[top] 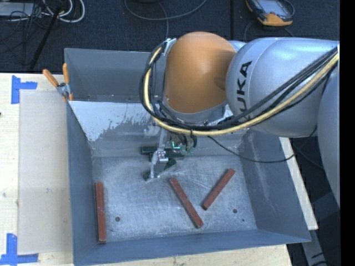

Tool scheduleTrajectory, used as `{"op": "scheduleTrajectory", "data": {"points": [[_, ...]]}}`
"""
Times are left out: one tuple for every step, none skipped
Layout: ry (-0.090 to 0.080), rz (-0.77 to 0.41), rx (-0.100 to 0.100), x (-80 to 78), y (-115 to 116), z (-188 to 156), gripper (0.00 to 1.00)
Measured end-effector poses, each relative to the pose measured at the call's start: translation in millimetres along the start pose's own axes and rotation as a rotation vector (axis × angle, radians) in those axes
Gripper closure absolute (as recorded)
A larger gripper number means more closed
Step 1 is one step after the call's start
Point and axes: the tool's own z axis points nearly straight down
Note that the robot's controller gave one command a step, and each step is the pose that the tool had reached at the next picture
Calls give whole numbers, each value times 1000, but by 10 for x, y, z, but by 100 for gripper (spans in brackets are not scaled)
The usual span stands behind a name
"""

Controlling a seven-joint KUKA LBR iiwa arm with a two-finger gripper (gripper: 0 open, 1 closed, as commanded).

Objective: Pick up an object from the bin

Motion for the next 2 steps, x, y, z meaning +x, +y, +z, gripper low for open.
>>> {"op": "scheduleTrajectory", "data": {"points": [[-8,3,-1,-14,-8,-50,0],[-8,38,-2,-126,-562,59,0]]}}
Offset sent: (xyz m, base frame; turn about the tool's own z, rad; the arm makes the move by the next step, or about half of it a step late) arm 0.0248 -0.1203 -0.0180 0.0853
